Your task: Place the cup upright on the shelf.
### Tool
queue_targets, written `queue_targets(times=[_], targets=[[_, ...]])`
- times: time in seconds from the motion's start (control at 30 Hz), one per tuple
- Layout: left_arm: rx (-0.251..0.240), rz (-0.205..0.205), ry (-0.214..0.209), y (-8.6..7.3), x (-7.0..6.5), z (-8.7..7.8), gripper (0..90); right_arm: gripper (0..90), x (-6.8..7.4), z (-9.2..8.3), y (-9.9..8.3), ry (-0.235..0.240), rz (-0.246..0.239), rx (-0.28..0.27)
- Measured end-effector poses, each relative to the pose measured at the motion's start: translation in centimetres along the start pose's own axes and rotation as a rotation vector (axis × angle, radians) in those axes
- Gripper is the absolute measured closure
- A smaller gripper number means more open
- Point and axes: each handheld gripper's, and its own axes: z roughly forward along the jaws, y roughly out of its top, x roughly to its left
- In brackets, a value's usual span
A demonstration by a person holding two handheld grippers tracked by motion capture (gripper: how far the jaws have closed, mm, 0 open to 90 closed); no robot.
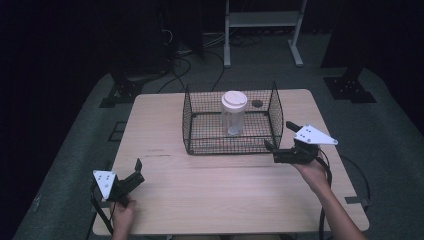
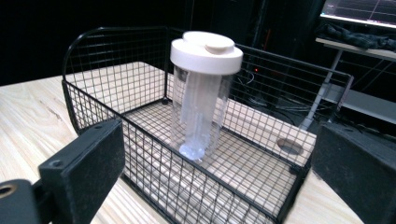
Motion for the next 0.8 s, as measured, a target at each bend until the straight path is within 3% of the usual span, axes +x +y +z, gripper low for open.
queue_targets(times=[0.8], targets=[[0.003,0.009,0.006,0.0,-0.1,0.1,0.0,2.3,0.3,-2.4,-3.3,-0.034,0.020,0.020]])
